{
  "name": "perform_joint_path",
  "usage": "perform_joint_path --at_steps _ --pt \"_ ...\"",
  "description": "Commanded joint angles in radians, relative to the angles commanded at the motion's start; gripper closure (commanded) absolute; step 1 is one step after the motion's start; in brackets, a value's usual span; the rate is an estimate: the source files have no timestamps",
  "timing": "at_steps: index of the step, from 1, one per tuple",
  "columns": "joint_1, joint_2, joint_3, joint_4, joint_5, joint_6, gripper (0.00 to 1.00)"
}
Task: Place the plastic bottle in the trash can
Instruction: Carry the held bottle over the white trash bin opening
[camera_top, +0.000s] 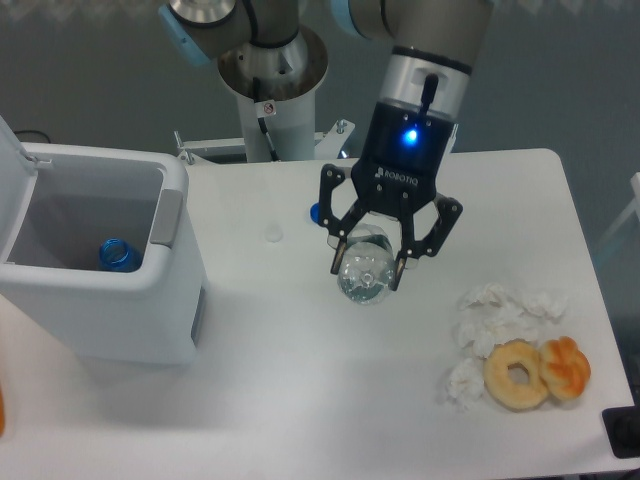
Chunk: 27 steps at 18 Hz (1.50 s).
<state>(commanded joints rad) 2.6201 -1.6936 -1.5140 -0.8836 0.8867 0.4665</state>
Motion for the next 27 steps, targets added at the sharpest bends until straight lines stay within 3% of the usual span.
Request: perform_joint_path --at_steps 5,13,18,27 --pt "-0.037 0.055 -0.002 0.002 -0.017 -0.089 0.36" --pt "-0.176 0.086 -0.006 0.015 -0.071 -0.089 0.36" --pt "-0.216 0.106 -0.011 0.015 -0.071 -0.088 0.36" --pt "-0.328 0.072 -0.009 0.034 -0.072 -0.071 0.36"
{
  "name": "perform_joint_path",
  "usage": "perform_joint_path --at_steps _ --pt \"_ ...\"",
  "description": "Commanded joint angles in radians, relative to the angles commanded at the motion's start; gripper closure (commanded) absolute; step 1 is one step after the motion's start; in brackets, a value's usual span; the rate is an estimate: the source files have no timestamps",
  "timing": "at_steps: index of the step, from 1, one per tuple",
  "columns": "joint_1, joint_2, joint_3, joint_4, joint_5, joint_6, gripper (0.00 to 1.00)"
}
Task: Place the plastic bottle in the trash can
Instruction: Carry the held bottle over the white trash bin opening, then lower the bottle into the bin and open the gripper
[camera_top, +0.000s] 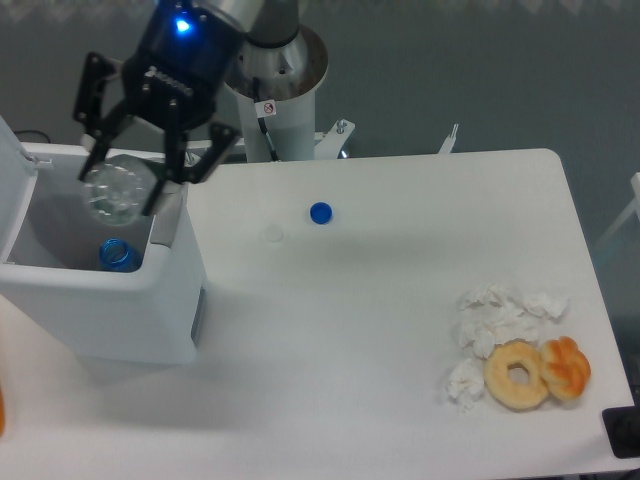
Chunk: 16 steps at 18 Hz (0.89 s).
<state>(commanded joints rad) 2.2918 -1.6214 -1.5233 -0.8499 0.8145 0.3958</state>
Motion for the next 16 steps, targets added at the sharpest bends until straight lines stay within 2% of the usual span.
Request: perform_joint_path --at_steps 5,9,16 --pt "-0.032 -0.023 -0.003 0.003 0.0 0.002 0.36" --pt "-0.064 -0.023 -0.021 0.003 0.0 -0.002 0.33" --pt "-0.089 -0.015 -0.055 0.003 0.002 0.009 0.33"
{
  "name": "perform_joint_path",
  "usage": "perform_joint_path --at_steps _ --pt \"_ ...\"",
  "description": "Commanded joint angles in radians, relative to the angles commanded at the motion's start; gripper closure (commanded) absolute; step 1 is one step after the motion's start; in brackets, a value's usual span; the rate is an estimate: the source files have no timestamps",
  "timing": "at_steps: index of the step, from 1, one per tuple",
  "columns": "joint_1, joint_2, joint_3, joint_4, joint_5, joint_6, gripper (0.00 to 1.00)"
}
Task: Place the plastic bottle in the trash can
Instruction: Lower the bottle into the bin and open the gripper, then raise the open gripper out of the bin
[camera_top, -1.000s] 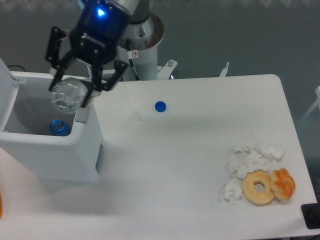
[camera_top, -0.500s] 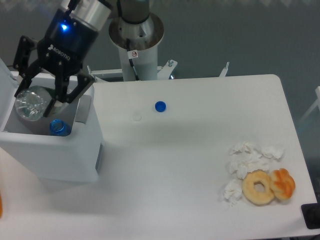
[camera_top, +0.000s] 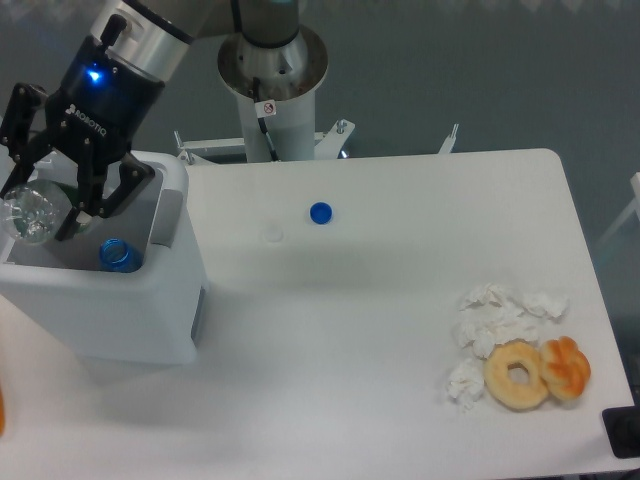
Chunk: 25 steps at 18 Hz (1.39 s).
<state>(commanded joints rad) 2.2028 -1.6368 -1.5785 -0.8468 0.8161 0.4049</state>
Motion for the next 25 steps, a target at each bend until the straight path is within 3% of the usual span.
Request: perform_joint_path --at_steps 8,11,14,19,25 --pt "-0.005 0.026 -0.043 0.0 0.0 0.041 0.28" --pt "-0.005 0.038 -0.06 0.0 0.0 0.063 0.18" --pt "-0.005 0.038 -0.058 0.0 0.002 0.066 0.17" --pt "0.024 0.038 -0.041 -0.002 0.002 0.066 0.01" --pt "0.11 0.032 -0.02 -0.006 0.005 0.069 0.0"
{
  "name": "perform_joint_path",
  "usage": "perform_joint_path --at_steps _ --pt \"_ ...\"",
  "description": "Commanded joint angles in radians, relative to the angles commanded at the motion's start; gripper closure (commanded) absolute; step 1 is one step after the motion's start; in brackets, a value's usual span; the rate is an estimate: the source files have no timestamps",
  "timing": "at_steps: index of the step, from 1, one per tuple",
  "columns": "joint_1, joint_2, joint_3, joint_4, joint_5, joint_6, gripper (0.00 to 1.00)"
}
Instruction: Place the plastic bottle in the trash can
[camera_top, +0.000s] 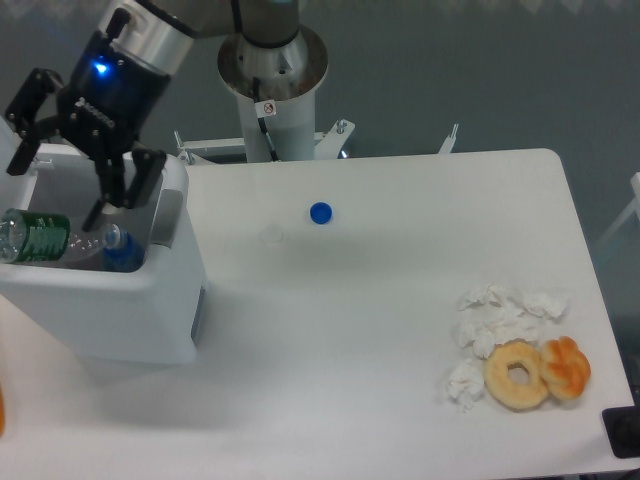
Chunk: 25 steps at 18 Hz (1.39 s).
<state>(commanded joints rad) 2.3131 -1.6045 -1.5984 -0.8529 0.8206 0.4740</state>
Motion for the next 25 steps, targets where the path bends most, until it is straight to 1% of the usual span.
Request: perform_joint_path --at_steps 2,6,8,10,14,15,17,18,22,25 --pt "0.018 -0.002 0.0 -0.003 0.012 0.0 0.0" --pt "0.043 -0.006 -0.002 -0.003 0.106 0.005 0.0" --pt "0.066 -0.012 -0.012 -0.005 0.144 0.038 0.0" --pt "0.074 -0.012 -0.014 -0.006 0.137 0.034 0.0" --pt "0.061 -0.017 -0.014 -0.005 0.137 0.032 0.0" --pt "0.051 -0.028 -0.006 -0.003 0.135 0.034 0.0" --pt "-0.004 -0.044 0.003 0.0 0.129 0.034 0.0" --pt "-0.015 -0.045 0.003 0.0 0.129 0.034 0.0" --pt "-0.032 -0.063 0.021 0.003 0.127 0.037 0.0" --pt "-0.058 -0.074 0.031 0.003 0.127 0.038 0.0"
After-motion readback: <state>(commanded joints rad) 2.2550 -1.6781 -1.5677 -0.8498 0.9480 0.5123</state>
